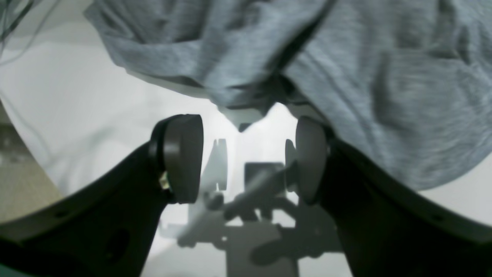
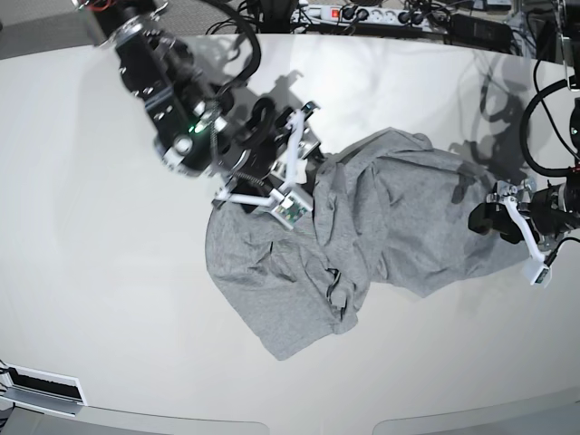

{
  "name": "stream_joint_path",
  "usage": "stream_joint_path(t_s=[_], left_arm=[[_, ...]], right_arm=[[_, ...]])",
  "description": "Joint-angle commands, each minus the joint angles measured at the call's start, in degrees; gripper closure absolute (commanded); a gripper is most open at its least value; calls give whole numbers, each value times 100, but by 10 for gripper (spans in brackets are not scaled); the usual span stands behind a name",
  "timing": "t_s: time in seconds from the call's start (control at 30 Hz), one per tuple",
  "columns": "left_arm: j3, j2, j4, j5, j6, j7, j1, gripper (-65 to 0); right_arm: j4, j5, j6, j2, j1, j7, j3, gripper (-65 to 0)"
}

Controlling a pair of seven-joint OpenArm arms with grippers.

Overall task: Layout the t-shirt on the table in an organized manner, then fold the t-shirt properly
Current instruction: 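Grasp a fold of the shirt with the right gripper and pull it open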

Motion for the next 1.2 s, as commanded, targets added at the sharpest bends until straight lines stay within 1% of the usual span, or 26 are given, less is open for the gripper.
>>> stream_joint_path(t_s=[0.0,0.13,0.17,0.2,0.27,0.3,0.33,0.37,0.4,0.43,0.47,0.5,0.53,0.57,0.67,0.73,0.77,0.8,0.9,1.07,1.17], left_arm=[[-44,-129,83,-76,-17,-87,-103,-430],[-44,-127,83,-79,-17,-87,-103,-430],[-44,-127,83,-81,-17,-87,-103,-430],[-44,-127,83,-81,-17,-87,-103,-430],[-44,-127,83,-79,-17,-87,-103,-430],[-44,-127,83,-79,-17,-87,-103,-430],[-44,-127,83,-81,-17,-87,-103,-430],[-44,-129,83,-81,-17,-87,-103,-430],[-44,-129,83,-81,-17,-87,-103,-430],[-44,-127,83,-83,-17,-92,-103,-430],[-44,-127,83,-81,-17,-96,-103,-430],[-44,-127,83,-81,-20,-114,-103,-430],[-44,-127,83,-87,-17,-131,-103,-430],[-44,-127,83,-103,-17,-136,-105,-430],[-44,-129,83,-181,-33,-127,-103,-430],[-44,-129,83,-186,-136,-114,-103,-430],[-44,-129,83,-190,-151,-109,-103,-430],[-44,-129,83,-188,-146,-109,-103,-430],[-44,-131,83,-186,-149,-85,-103,-430],[-44,-131,83,-184,-149,-68,-101,-430],[-44,-129,83,-184,-149,-66,-98,-430]], right_arm=[[98,-9,-22,-118,76,216,0,-390],[-74,-50,-87,-503,149,293,0,-390],[-186,-105,-149,-597,201,319,0,-390],[-315,-256,-297,-693,262,358,0,-390],[-695,-632,-796,-846,426,404,0,-390],[-935,-737,-914,-905,527,407,0,-390],[-1196,-743,-922,-953,638,402,0,-390],[-1471,-719,-883,-999,739,400,0,-385],[-1738,-702,-750,-1056,839,372,0,-349],[-1958,-702,-577,-1104,922,267,0,-281],[-2094,-704,-358,-1158,1005,55,0,-189],[-2120,-702,-133,-1204,1097,-280,0,-87],[-2065,-673,15,-1250,1180,-625,0,-17],[-1937,-632,127,-1279,1261,-922,0,0],[-1174,-501,308,-1263,1447,-1467,0,0],[-476,-431,369,-1248,1495,-1790,0,0],[-116,-297,389,-1233,1495,-1912,0,0],[216,-140,424,-1185,1493,-1967,0,0],[739,186,778,-931,1397,-2031,0,0],[1106,267,741,-535,968,-2149,0,0],[1558,564,890,-313,616,-2175,0,0]])
